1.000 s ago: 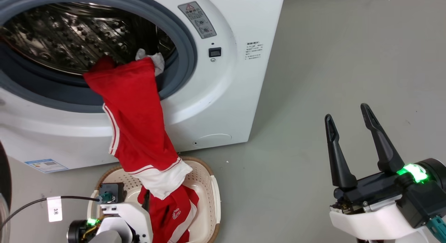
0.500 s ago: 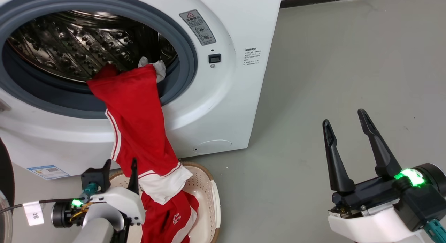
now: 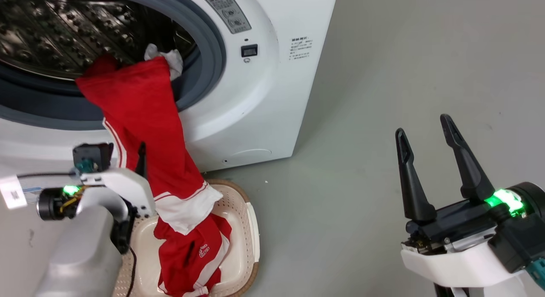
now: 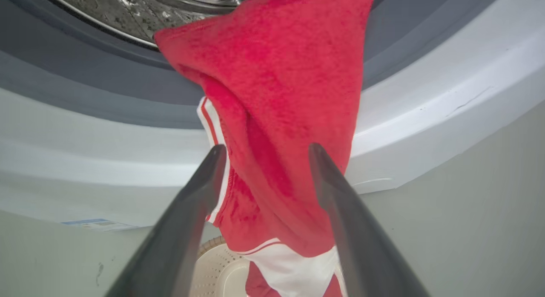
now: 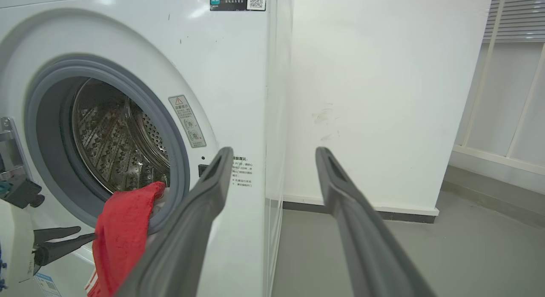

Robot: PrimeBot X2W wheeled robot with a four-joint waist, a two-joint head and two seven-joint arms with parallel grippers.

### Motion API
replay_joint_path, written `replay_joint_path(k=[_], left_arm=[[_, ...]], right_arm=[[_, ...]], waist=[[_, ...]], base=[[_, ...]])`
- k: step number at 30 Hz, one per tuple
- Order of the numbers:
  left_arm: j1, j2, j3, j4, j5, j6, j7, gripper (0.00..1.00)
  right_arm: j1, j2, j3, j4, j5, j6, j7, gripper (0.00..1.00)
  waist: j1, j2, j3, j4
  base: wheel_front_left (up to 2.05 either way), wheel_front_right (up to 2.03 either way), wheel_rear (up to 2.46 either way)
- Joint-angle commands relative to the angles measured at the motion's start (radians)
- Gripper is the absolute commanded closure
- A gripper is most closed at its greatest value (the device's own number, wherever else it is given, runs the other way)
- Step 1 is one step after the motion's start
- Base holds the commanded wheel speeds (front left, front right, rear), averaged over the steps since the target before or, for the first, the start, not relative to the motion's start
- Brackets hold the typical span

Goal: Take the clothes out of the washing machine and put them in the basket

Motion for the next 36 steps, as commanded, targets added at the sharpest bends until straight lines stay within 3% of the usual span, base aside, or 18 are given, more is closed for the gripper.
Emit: replay_joint_path(k=[1, 7, 28, 29, 31, 36], left_arm=[[-0.032, 0.005, -0.003, 0.029, -0.005, -0.013, 0.018, 0.00], [-0.143, 0.027, -0.010, 0.149, -0.010, -0.049, 0.068, 0.00], [-0.339, 0.044, -0.035, 0.367, 0.005, -0.047, 0.009, 0.00], [-0.341, 0.042, -0.036, 0.372, 0.002, -0.049, 0.007, 0.25], [-0.348, 0.042, -0.034, 0.375, -0.001, -0.044, -0.005, 1.00], [-0.355, 0.039, -0.039, 0.389, -0.005, -0.057, -0.013, 1.00]], right_arm=[[-0.021, 0.001, 0.001, -0.004, 0.007, 0.000, -0.002, 0.00], [-0.049, 0.001, 0.007, -0.014, 0.018, 0.000, -0.002, 0.00], [-0.100, 0.001, 0.009, -0.030, 0.040, 0.000, -0.002, 0.00], [-0.100, 0.001, 0.010, -0.030, 0.040, 0.000, -0.002, 0.00], [-0.103, 0.001, 0.009, -0.030, 0.040, 0.000, -0.002, 0.00], [-0.106, 0.001, 0.010, -0.027, 0.038, 0.000, -0.002, 0.00]], waist=[[0.0000, 0.0000, 0.025, -0.012], [0.0000, 0.0000, 0.083, -0.031], [0.0000, 0.0000, 0.198, -0.074], [0.0000, 0.0000, 0.199, -0.073], [0.0000, 0.0000, 0.202, -0.071], [0.0000, 0.0000, 0.205, -0.066]], base=[[0.00, 0.00, 0.00], [0.00, 0.00, 0.00], [0.00, 0.00, 0.00], [0.00, 0.00, 0.00], [0.00, 0.00, 0.00], [0.00, 0.00, 0.00]])
